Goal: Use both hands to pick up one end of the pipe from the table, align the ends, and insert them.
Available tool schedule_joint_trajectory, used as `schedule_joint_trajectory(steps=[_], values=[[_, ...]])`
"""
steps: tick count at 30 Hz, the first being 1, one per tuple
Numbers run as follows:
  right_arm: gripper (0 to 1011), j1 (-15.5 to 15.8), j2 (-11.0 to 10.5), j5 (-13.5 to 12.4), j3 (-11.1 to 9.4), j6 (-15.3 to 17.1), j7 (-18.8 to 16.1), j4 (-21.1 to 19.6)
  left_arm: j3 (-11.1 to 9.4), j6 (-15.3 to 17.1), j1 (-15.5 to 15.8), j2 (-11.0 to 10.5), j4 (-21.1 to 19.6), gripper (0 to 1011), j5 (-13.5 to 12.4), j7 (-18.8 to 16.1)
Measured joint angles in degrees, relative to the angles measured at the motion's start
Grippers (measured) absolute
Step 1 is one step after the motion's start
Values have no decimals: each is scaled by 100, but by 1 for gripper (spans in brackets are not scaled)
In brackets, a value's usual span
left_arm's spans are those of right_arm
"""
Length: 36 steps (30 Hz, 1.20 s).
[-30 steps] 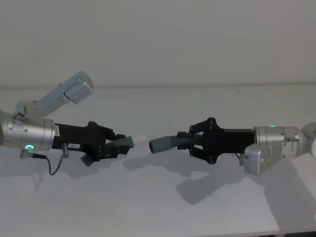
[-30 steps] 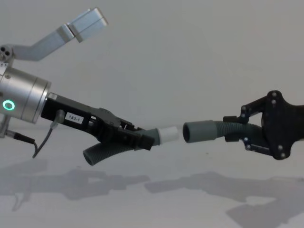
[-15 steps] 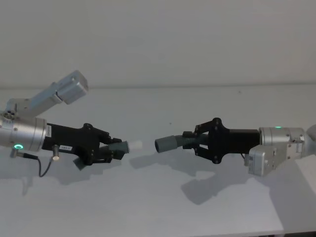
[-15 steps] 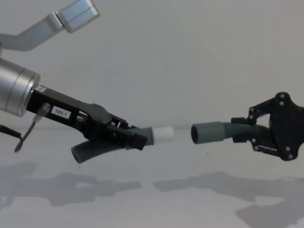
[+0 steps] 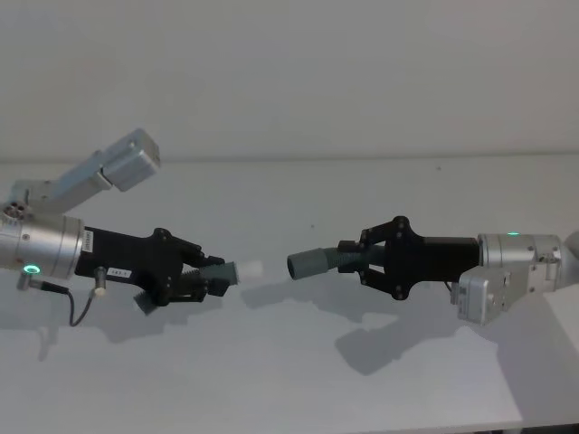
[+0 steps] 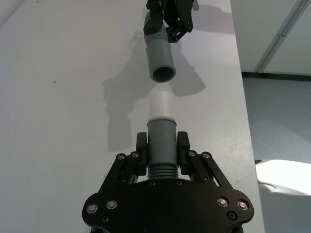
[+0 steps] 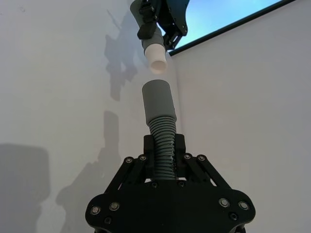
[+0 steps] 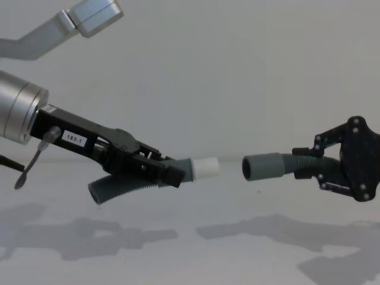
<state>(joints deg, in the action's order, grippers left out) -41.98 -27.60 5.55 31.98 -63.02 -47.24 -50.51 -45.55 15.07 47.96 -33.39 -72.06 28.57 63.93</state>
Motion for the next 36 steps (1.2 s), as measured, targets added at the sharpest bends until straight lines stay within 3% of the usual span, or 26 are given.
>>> schedule_joint_trajectory(steps=[21,36], values=[[211,7,-11,25,-8,-5,21,0,-170,-123,168,392,417,327,94,19],[212,7,-12,27,-8,-5,26,-1,-286,-131,277,492,552,327,123,55]])
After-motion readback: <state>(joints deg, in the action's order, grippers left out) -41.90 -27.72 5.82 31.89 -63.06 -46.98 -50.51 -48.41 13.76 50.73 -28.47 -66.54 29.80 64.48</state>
